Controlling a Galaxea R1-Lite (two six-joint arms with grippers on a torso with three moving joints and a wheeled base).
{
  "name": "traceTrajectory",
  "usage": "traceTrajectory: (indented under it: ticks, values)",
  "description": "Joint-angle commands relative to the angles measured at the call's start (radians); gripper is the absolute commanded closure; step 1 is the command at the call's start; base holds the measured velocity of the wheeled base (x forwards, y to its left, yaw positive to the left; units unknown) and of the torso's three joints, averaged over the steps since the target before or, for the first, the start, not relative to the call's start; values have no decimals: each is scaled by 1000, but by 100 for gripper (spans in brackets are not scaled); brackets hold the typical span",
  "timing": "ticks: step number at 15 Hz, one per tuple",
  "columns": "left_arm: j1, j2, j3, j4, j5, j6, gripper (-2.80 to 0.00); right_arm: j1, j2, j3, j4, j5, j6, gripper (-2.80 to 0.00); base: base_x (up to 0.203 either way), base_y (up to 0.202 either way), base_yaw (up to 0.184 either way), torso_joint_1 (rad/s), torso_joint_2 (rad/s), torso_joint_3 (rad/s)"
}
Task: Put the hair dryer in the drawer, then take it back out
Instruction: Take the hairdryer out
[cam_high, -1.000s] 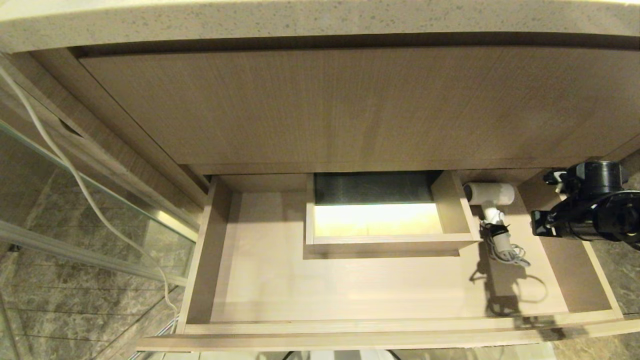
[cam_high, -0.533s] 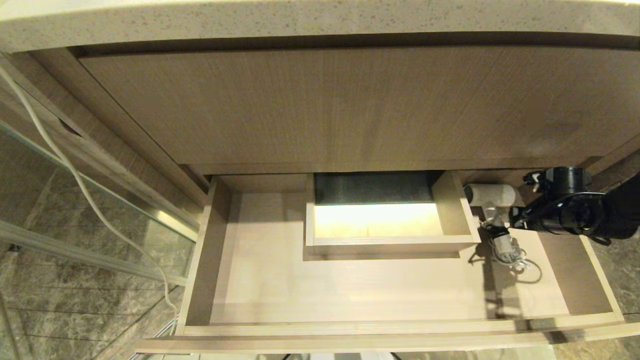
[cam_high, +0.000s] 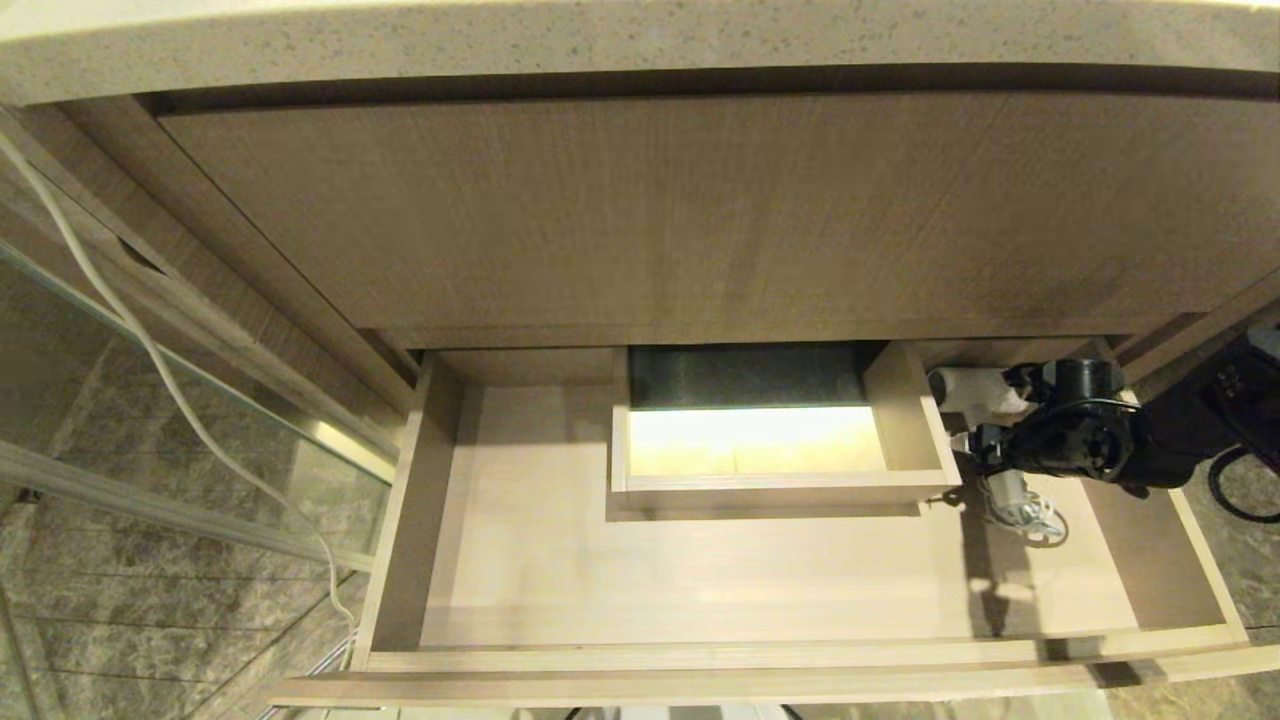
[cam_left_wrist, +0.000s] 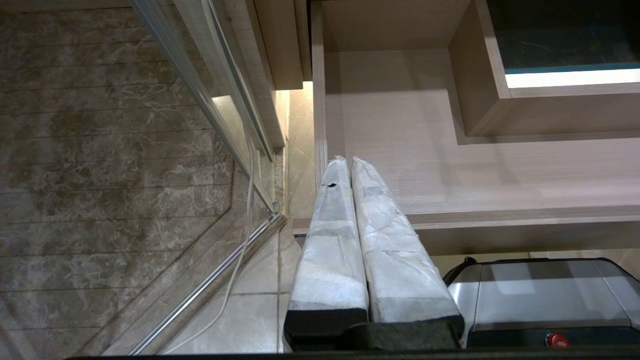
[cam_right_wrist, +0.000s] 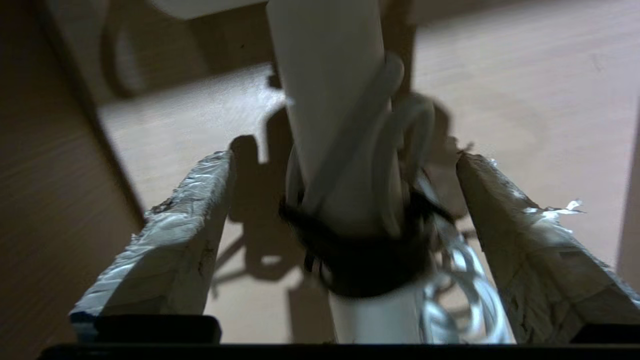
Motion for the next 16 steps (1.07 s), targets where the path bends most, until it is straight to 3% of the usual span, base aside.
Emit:
traceTrajectory:
  ticks: [1,3,4,10,16]
  values:
    - [0,0,0,0,0,0,0,0,77,-50,-19,1,-1,-280,0,0,0,0,0,0]
    - [0,0,2,0,0,0,0,0,100,-72,-26,2,-2,-280,0,0,0,0,0,0]
    - [0,-1,2,0,0,0,0,0,107,-74,-36,3,-3,0,0,0,0,0,0,0]
    - [0,0,0,0,0,0,0,0,104,-74,-67,-7,-34,0,0,0,0,0,0,0]
    - [0,0,1,0,0,0,0,-9,-79,-21,27,-5,-44,0,0,0,0,0,0,0]
